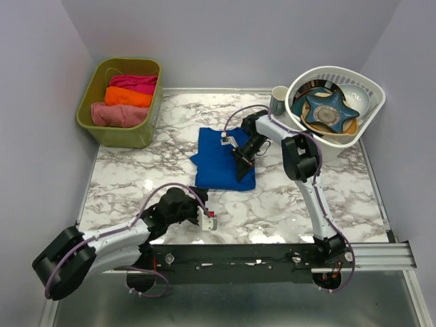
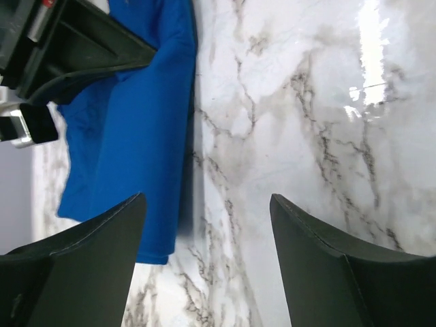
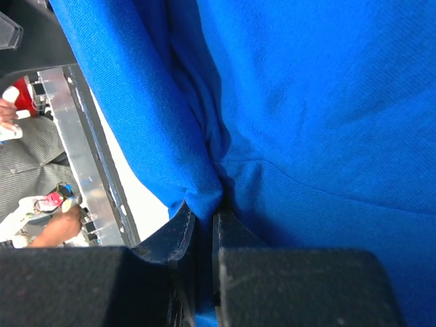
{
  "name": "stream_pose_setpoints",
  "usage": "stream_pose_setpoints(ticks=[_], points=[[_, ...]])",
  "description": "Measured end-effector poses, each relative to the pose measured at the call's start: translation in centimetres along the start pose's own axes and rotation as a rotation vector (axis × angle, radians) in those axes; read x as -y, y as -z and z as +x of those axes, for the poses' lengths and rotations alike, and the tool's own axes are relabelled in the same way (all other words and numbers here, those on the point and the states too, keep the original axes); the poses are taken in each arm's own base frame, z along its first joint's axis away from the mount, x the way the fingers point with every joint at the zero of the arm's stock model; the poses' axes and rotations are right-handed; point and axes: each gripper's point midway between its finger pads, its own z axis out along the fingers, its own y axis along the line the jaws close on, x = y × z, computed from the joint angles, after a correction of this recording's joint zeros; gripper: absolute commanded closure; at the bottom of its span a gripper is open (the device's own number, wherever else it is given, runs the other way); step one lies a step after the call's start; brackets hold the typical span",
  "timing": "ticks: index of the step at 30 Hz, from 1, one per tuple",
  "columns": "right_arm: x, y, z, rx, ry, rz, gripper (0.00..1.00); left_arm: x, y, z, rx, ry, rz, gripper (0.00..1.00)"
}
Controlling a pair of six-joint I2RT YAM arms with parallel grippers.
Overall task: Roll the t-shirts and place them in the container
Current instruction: Roll the T-shirt to the center of the board.
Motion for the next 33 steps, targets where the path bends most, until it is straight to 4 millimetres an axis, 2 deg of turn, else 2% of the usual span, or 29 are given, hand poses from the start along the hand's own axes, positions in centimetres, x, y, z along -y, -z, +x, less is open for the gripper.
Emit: stream_pose_setpoints(ticks=[6,11,18,21,22,24,25,27,28,31,33], points=[[0.0,0.0,0.0,-0.003,0.000,0.001,0.84,-0.4,-2.0,0.8,-0.050,-0.169,-0.088,0.20],[-0.1,-0.1,0.0,-0.006,0.000,0.002,0.84,-2.7,-3.7,2.0,-0.110,-0.282,-0.223,0.20],[-0.1,-0.1,0.1,-0.009,-0.001,0.004,0.84,-5.0,-5.7,4.4,-0.243,-0.468,-0.348,0.23],[-0.1,-0.1,0.1,-0.009,-0.001,0.004,0.83,-5.4,-5.9,4.5,-0.261,-0.501,-0.361,0.34],[-0.1,-0.1,0.1,-0.009,-0.001,0.004,0.82,-5.3,-5.9,4.5,-0.265,-0.507,-0.357,0.46],[-0.1,-0.1,0.1,-0.010,-0.001,0.003,0.77,-5.3,-5.9,4.5,-0.266,-0.507,-0.356,0.58],[-0.1,-0.1,0.1,-0.010,-0.001,0.003,0.76,-4.9,-6.0,4.9,-0.275,-0.504,-0.338,0.69],[-0.1,-0.1,0.1,-0.010,-0.003,0.002,0.68,-4.3,-5.9,5.5,-0.292,-0.487,-0.315,0.80],[-0.1,-0.2,0.1,-0.011,-0.003,0.002,0.67,-4.2,-5.8,5.6,-0.293,-0.477,-0.308,0.88],[-0.3,-0.2,0.2,-0.014,-0.008,-0.002,0.63,-4.7,-5.9,5.3,-0.301,-0.411,-0.289,0.96],[-0.4,-0.2,0.2,-0.015,-0.012,-0.006,0.52,-5.4,-6.0,5.1,-0.313,-0.341,-0.270,1.00]])
